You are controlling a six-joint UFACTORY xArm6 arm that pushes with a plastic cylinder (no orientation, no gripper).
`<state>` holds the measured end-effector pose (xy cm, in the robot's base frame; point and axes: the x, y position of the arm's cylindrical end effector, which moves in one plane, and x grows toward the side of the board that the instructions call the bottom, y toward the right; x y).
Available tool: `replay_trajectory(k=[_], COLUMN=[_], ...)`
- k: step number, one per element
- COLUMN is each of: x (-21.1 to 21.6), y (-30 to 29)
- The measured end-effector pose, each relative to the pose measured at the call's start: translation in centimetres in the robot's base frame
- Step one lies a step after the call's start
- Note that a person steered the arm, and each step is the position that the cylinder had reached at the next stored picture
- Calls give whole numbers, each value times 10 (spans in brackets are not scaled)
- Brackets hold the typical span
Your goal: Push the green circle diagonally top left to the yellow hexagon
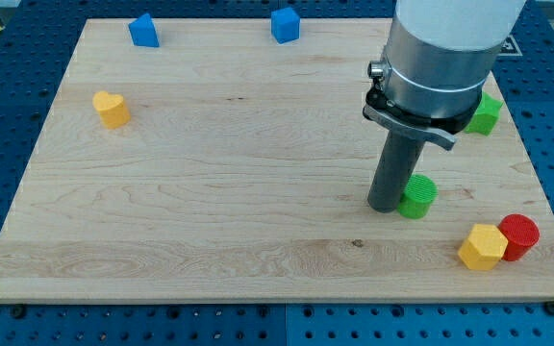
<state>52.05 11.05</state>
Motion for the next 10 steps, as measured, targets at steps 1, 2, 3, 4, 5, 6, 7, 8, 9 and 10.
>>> replay_trajectory(k=[1,2,3,4,5,6,7,8,9,10], x=[-37,-40,-30,-15,-16,-44,-57,-59,-49,-34], y=[-5,14,59,79,100,107,85,61,32,18])
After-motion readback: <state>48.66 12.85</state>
